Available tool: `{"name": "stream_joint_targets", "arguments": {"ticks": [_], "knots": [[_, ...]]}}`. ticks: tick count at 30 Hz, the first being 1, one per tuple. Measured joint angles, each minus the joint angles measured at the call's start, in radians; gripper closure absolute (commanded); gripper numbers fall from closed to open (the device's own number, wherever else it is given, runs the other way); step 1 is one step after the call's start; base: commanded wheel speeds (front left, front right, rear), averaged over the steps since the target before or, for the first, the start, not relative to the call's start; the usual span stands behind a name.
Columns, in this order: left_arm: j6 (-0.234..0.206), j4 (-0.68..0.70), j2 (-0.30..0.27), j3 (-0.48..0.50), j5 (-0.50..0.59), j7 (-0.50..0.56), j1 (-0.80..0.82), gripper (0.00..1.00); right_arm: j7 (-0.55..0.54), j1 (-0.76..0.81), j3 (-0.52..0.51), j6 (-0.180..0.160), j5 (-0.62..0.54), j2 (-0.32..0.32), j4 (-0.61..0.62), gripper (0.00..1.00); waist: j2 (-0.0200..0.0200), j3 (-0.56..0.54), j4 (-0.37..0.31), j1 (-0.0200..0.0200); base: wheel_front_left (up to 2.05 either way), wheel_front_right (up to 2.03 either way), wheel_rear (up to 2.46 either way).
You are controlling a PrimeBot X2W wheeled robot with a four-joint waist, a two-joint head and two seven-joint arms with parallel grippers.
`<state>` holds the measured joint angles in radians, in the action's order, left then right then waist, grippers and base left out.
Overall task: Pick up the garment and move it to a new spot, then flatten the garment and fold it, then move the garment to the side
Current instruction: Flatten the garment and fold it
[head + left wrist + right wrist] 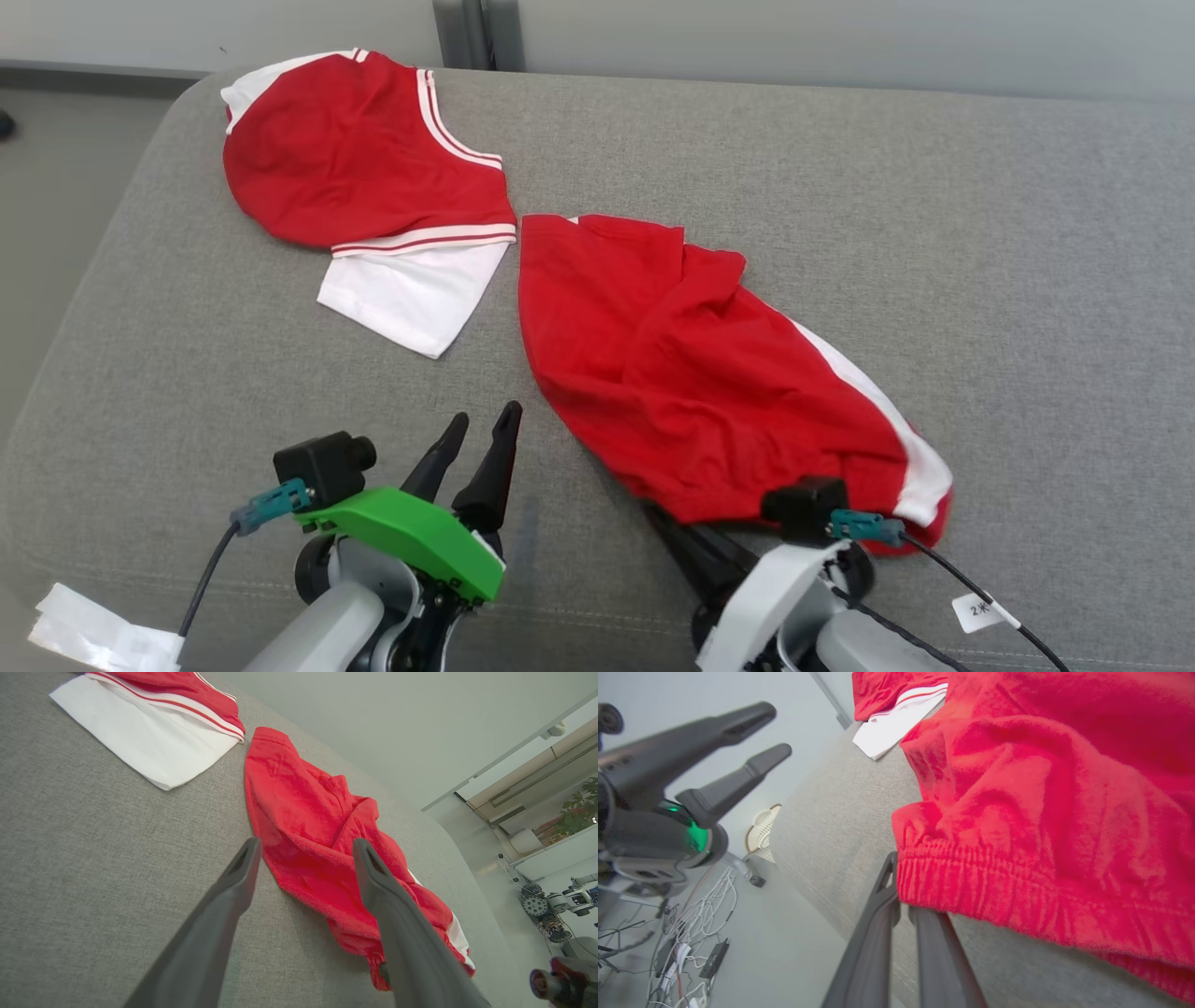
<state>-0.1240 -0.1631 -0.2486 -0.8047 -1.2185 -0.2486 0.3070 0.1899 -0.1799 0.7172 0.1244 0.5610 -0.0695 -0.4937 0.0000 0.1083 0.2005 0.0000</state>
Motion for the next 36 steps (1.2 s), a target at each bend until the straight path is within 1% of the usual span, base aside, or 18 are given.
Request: {"name": "stream_joint_targets", "arguments": {"ticks": [2, 4, 9, 13, 15, 16, 18, 20, 22, 24, 28, 29, 30, 34, 36], "knots": [[0.0, -0.002, -0.008, 0.012, 0.0, 0.0, -0.012, 0.0, -0.029, 0.002, 0.042, 0.0, 0.14, 0.008, 0.104, 1.0, 0.0, -0.007, -0.007, 0.0, 0.0, 0.0, 0.0], [0.0, -0.006, -0.016, 0.024, 0.0, 0.0, -0.021, 0.0, -0.058, -0.023, 0.033, 0.0, 0.215, 0.018, 0.178, 1.0, 0.0, -0.014, -0.017, 0.0, 0.0, 0.0, 0.0], [0.0, -0.007, -0.015, 0.036, 0.0, 0.0, -0.03, 0.0, -0.126, -0.111, -0.134, 0.0, 0.385, 0.01, 0.282, 1.0, 0.0, -0.035, -0.045, 0.0, 0.0, 0.0, 0.0], [-0.001, -0.001, -0.015, 0.05, 0.0, 0.0, -0.054, 0.0, -0.179, -0.119, -0.266, 0.0, 0.5, -0.001, 0.325, 1.0, 0.0, -0.049, -0.072, 0.0, 0.0, 0.0, 0.0], [-0.001, 0.005, -0.015, 0.058, 0.0, 0.0, -0.06, 0.0, -0.207, -0.118, -0.342, -0.001, 0.559, -0.026, 0.326, 1.0, 0.0, -0.053, -0.087, 0.0, 0.0, 0.0, 0.0], [-0.001, 0.008, -0.015, 0.06, 0.0, 0.0, -0.06, 0.0, -0.219, -0.116, -0.38, -0.005, 0.586, -0.043, 0.326, 1.0, 0.0, -0.054, -0.095, 0.0, 0.0, 0.0, 0.0], [-0.001, 0.014, -0.013, 0.064, 0.0, 0.0, -0.061, 0.0, -0.241, -0.106, -0.45, -0.035, 0.654, -0.07, 0.326, 1.0, 0.0, -0.056, -0.111, 0.0, 0.0, 0.0, 0.0], [-0.001, 0.016, -0.012, 0.063, 0.001, 0.0, -0.061, 0.0, -0.272, -0.086, -0.482, -0.068, 0.681, -0.099, 0.322, 1.0, 0.0, -0.055, -0.126, 0.0, 0.0, 0.0, 0.0], [-0.001, 0.02, -0.012, 0.059, 0.006, 0.0, -0.061, 0.0, -0.311, -0.06, -0.481, -0.092, 0.681, -0.137, 0.32, 1.0, 0.0, -0.053, -0.141, 0.0, 0.0, 0.0, 0.0], [-0.001, 0.024, -0.012, 0.054, 0.013, 0.0, -0.059, 0.0, -0.347, -0.035, -0.477, -0.107, 0.681, -0.162, 0.32, 1.0, 0.0, -0.047, -0.154, 0.0, 0.0, 0.0, 0.0], [-0.001, 0.025, -0.012, 0.039, 0.054, 0.013, -0.015, 0.0, -0.422, 0.016, -0.432, -0.117, 0.682, -0.188, 0.327, 1.0, 0.0, -0.029, -0.181, 0.0, 0.0, 0.0, 0.0], [-0.001, 0.024, -0.013, 0.03, 0.072, 0.031, 0.034, 0.0, -0.466, 0.051, -0.392, -0.117, 0.682, -0.201, 0.333, 1.0, 0.0, -0.019, -0.195, 0.0, 0.0, 0.0, 0.0], [-0.001, 0.022, -0.014, 0.029, 0.076, 0.039, 0.06, 0.0, -0.484, 0.071, -0.377, -0.117, 0.682, -0.206, 0.335, 1.0, 0.0, -0.013, -0.203, 0.0001, 0.0, 0.0, 0.0], [-0.001, 0.007, -0.016, 0.021, 0.122, 0.076, 0.147, 0.0, -0.541, 0.139, -0.333, -0.116, 0.682, -0.242, 0.343, 1.0, 0.0, 0.008, -0.237, 0.0, 0.0, 0.0, 0.0], [-0.001, -0.003, -0.016, 0.017, 0.126, 0.098, 0.18, 0.0, -0.555, 0.157, -0.326, -0.116, 0.681, -0.259, 0.345, 1.0, 0.0, 0.018, -0.257, 0.0, 0.0, 0.0, 0.0]]}}
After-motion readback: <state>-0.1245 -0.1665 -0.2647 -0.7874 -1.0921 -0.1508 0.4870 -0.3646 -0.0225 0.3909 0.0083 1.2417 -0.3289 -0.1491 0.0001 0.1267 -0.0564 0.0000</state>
